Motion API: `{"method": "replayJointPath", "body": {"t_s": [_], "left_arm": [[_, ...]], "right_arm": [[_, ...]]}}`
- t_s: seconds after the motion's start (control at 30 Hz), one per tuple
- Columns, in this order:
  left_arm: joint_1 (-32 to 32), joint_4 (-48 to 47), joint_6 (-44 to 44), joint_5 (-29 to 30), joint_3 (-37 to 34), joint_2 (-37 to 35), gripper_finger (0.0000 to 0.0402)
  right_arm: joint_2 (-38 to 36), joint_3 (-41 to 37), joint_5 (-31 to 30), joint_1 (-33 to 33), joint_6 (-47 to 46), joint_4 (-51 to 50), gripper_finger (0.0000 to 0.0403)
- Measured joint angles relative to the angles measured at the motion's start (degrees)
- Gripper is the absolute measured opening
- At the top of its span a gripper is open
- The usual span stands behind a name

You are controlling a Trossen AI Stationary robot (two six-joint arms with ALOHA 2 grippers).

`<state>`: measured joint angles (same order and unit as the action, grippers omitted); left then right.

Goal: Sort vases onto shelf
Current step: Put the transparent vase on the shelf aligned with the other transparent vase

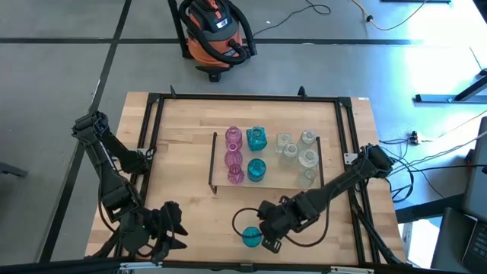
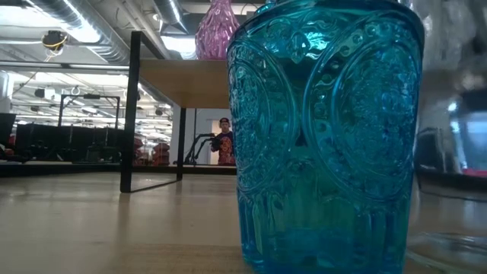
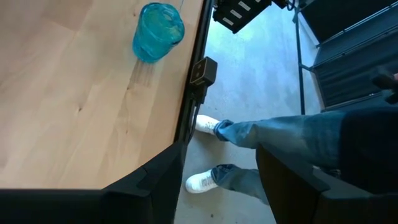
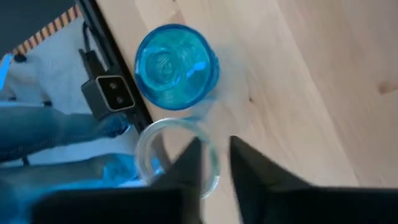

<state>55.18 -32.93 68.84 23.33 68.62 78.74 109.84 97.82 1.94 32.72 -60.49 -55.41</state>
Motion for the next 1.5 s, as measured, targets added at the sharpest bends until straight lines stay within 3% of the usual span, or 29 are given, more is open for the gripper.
{"method": "replayJointPath", "body": {"t_s": [0.03,0.1,0.43,0.8,1.07,1.5], "left_arm": [[0.0,-0.25,0.0,0.12,0.0,0.0,0.0195],[0.0,-0.83,-0.02,0.55,0.02,0.0,0.0195],[0.0,-1.18,-0.02,4.63,0.0,0.0,0.0195],[-0.07,-3.91,-0.44,8.78,0.0,0.0,0.0195],[-1.52,-4.54,-0.42,9.01,-0.02,0.0,0.0195],[-1.7,-3.81,3.09,9.51,-0.02,0.0,0.0195]], "right_arm": [[0.0,0.0,0.65,-0.31,0.84,0.08,0.0039],[0.0,0.0,2.28,-0.62,2.22,-0.05,0.0013],[-1.26,2.75,6.78,-2.55,4.39,-4.89,0.0003],[-1.38,17.51,6.19,-4.04,9.94,-21.69,0.0001],[-1.38,30.31,4.7,-9.54,15.82,-34.29,0.0],[-3.24,34.12,8.18,-18.44,22.19,-34.62,0.0]]}}
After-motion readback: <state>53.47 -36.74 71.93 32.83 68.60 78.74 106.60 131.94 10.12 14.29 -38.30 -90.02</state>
